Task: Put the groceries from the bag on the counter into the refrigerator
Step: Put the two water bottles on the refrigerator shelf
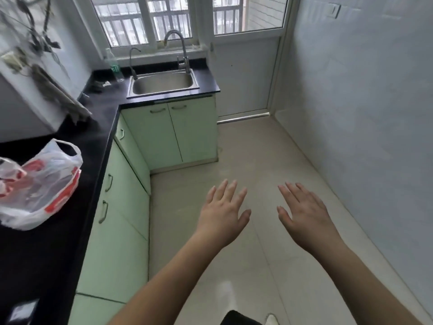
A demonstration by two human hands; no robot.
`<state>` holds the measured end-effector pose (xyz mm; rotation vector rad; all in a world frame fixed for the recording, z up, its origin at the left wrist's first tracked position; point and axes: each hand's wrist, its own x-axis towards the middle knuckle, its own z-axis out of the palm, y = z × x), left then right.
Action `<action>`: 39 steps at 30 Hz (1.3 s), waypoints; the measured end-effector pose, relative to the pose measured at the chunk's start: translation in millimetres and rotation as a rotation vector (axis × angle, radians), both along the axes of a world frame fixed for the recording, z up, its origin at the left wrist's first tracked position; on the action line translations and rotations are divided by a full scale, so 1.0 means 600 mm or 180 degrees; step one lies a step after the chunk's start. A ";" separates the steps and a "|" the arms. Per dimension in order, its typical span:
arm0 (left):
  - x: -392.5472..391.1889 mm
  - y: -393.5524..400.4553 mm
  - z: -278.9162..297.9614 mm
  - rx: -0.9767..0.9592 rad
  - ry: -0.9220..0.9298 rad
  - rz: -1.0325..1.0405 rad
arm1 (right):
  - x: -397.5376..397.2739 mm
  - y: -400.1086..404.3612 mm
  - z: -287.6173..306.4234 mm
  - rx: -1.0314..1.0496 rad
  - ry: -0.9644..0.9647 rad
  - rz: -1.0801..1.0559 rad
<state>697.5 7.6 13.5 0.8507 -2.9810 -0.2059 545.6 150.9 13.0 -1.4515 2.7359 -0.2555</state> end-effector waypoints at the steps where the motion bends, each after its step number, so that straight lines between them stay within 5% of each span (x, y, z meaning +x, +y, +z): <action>1: -0.007 -0.003 0.002 -0.0028 -0.0012 0.0033 | -0.014 -0.014 -0.003 -0.0015 -0.0026 0.0051; 16: -0.056 -0.062 0.020 -0.0272 -0.0107 0.1370 | -0.126 -0.191 0.003 -0.0222 -0.0252 0.1390; 26: 0.105 -0.142 0.018 -0.0248 -0.0232 0.2446 | 0.004 -0.367 -0.002 -0.0222 -0.0477 0.2396; 39: 0.332 -0.303 0.026 -0.0636 -0.0012 0.3082 | 0.230 -0.600 0.036 -0.0279 -0.0241 0.3152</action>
